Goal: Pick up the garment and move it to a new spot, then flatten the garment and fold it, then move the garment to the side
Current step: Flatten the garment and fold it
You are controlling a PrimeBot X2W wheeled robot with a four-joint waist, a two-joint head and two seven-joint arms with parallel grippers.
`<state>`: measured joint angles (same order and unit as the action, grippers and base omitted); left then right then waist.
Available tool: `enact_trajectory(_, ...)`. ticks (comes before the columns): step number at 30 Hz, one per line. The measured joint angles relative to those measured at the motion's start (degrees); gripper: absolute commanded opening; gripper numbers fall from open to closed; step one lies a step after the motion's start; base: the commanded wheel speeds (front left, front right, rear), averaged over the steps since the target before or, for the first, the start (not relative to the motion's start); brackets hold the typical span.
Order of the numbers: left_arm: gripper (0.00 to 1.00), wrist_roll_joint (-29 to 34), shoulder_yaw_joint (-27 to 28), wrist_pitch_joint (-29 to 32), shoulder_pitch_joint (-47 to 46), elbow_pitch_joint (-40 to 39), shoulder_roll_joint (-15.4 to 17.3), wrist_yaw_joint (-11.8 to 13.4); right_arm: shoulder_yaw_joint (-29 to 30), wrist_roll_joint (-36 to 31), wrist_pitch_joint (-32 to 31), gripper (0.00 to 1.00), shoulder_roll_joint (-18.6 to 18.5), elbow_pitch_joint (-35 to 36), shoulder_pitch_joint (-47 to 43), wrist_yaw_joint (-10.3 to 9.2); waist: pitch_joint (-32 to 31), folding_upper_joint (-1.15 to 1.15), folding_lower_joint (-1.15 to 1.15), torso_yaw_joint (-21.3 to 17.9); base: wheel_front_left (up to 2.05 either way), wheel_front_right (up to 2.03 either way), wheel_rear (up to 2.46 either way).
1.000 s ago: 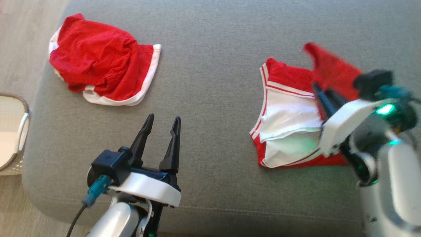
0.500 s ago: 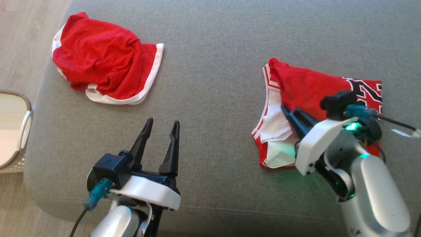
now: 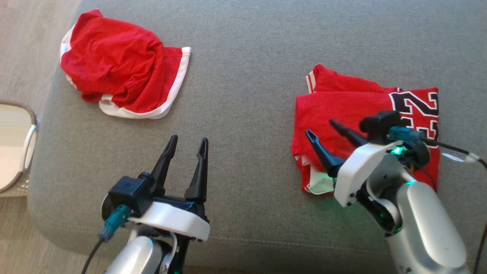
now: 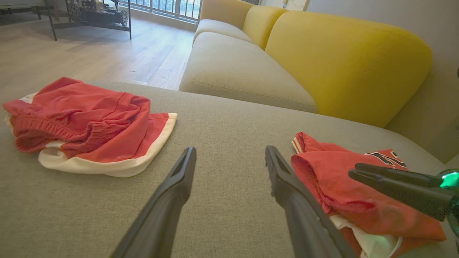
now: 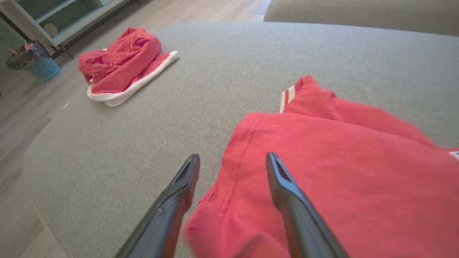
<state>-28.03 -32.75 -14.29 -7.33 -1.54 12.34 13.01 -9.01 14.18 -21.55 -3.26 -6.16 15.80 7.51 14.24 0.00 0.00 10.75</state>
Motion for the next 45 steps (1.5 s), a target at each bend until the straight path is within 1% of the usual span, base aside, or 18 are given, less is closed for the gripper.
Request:
enact_trajectory(4, 1.00, 0.85, 0.81, 0.00, 0.01, -0.02, -0.21, -0.44, 2.20, 0.54, 3.31, 1.00, 0.00, 1.21, 0.06, 0.00, -0.37, 0.00, 0.00, -0.80, 0.00, 0.00, 0.00)
enact_trajectory(8, 1.00, 2.49, 2.69, -0.01, 0.06, -0.88, -0.59, -0.43, 6.53, 1.01, 8.92, 1.00, 0.00, 4.69, 0.04, 0.00, -1.12, 0.00, 0.00, -2.03, 0.00, 0.00, 0.00)
enact_trajectory(9, 1.00, 3.18, 3.98, -0.01, 0.49, -1.62, -0.64, -0.37, 8.36, -0.31, 10.99, 1.00, 0.01, 5.94, -0.12, 0.00, -1.66, 0.00, 0.00, -2.82, 0.00, 0.00, 0.00)
enact_trajectory(12, 1.00, 4.38, 6.06, -0.01, 2.27, -2.22, -0.67, 0.19, 11.27, -3.24, 13.56, 1.00, 0.05, 7.31, -1.29, 0.00, -2.65, 0.00, 0.00, -4.16, 0.00, 0.00, 0.00)
enact_trajectory(16, 1.00, 5.71, 8.75, -0.01, 4.99, -2.83, -0.64, 0.93, 14.05, -6.26, 18.90, 1.00, 0.08, 8.65, -5.87, 0.00, -4.27, 0.00, 0.00, -6.04, 0.00, 0.00, 0.00)
enact_trajectory(20, 1.00, 7.51, 11.35, -0.01, 6.84, -5.05, -1.11, 0.67, 14.52, -8.77, 25.63, 1.00, 0.25, 8.25, -9.90, 0.00, -6.54, 0.00, -0.01, -7.36, 0.00, 0.00, 0.00)
enact_trajectory(25, 1.00, 12.58, 13.34, -0.01, 11.54, -6.23, -1.14, 0.49, 15.69, -9.68, 31.82, 1.00, 0.38, 3.66, -14.39, 0.00, -10.10, 0.00, -0.01, -8.75, 0.00, 0.00, 0.00)
enact_trajectory(26, 1.00, 13.43, 13.41, -0.01, 12.71, -6.25, -1.18, 0.09, 15.74, -9.68, 32.72, 1.00, 0.40, 2.71, -15.27, 0.00, -10.82, 0.00, -0.01, -8.92, 0.00, 0.00, 0.00)
enact_trajectory(29, 1.00, 14.79, 13.83, -0.01, 15.93, -6.26, -1.57, -0.74, 16.08, -9.85, 34.73, 1.00, 0.60, 0.59, -17.46, 0.00, -12.98, 0.00, -0.01, -9.16, 0.00, 0.00, 0.00)
enact_trajectory(30, 1.00, 15.30, 14.08, -0.01, 16.88, -6.31, -1.64, -1.35, 16.30, -9.89, 35.22, 1.00, 0.70, 0.21, -18.07, 0.00, -13.65, 0.00, -0.01, -9.16, 0.00, 0.00, 0.00)
enact_trajectory(34, 1.00, 18.24, 15.11, -0.01, 19.37, -6.41, -1.69, -2.54, 16.55, -9.06, 35.77, 1.00, 0.84, -1.48, -19.75, 0.00, -15.69, 0.00, -0.01, -9.02, 0.00, 0.00, 0.00)
enact_trajectory(38, 1.00, 19.09, 16.26, -0.01, 21.08, -5.44, -2.70, -3.97, 16.56, -8.32, 35.77, 1.00, 0.89, -1.40, -21.11, 0.00, -17.05, 0.00, -0.01, -8.77, 0.00, 0.00, 0.00)
enact_trajectory(45, 1.00, 20.89, 18.85, -0.01, 22.58, -3.86, -4.50, -5.04, 16.47, -7.37, 35.77, 1.00, 0.92, -1.15, -22.77, 0.00, -18.18, 0.00, -0.01, -8.47, 0.00, 0.00, 0.00)
